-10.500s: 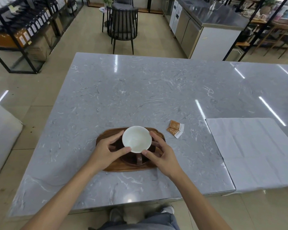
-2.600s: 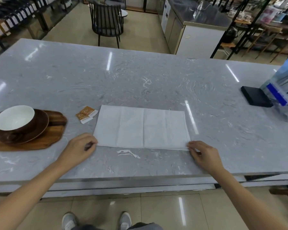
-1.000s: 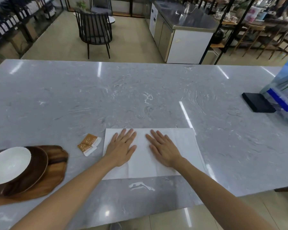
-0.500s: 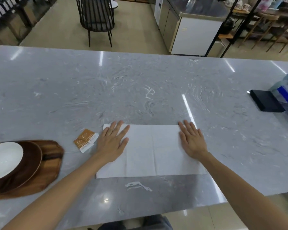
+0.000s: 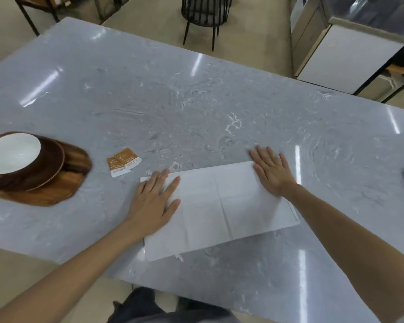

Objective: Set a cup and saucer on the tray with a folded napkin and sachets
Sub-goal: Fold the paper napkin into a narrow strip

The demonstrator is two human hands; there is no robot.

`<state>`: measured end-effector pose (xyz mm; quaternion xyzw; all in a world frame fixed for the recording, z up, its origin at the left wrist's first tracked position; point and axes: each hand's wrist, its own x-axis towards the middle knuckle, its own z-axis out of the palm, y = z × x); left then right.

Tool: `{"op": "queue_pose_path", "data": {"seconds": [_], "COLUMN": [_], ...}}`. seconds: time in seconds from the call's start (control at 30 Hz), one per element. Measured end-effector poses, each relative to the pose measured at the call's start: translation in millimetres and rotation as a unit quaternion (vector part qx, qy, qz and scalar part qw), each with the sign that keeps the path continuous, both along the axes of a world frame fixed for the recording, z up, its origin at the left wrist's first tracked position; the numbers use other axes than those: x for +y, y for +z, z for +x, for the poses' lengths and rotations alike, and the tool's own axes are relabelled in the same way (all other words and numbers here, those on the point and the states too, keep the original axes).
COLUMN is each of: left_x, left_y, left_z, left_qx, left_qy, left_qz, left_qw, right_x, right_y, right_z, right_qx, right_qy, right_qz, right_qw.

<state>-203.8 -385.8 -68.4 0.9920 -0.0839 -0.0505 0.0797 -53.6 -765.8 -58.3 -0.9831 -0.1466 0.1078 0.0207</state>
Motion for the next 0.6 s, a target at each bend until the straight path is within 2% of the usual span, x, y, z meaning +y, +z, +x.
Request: {"op": "queue_pose_path", "data": {"seconds": [0.1, 0.2, 0.33, 0.43, 0.6], "left_x": [-10.2, -22.7, -56.6, -105.5, -209.0], "left_y": [11.0, 23.8, 30.9, 36.7, 43.1], "left_z": [5.0, 24.1, 71.6, 116.8, 183.5], "left_qx": [0.013, 0.000, 0.030, 0.055, 0.135], "left_qy": [0.023, 0.001, -0.081, -0.145, -0.229], "left_qz": [0.011, -0.019, -0.086, -0.122, -0.119], "left_qw": [1.000, 1.000, 0.993, 0.980, 0.957], "right_x": [5.4, 14.2, 9.0, -9.3, -34.1], "right_y": [1.2, 2.6, 12.7, 17.9, 23.1], "right_z": [12.5, 1.9, -49.3, -97.6, -137.1], "right_qx": [-0.014, -0.045, -0.078, -0.067, -0.011], "right_qy": [0.004, -0.073, -0.254, -0.353, -0.420], "right_qz": [-0.014, 0.052, 0.190, 0.200, 0.223], "right_qw": [1.000, 0.995, 0.945, 0.912, 0.880]}}
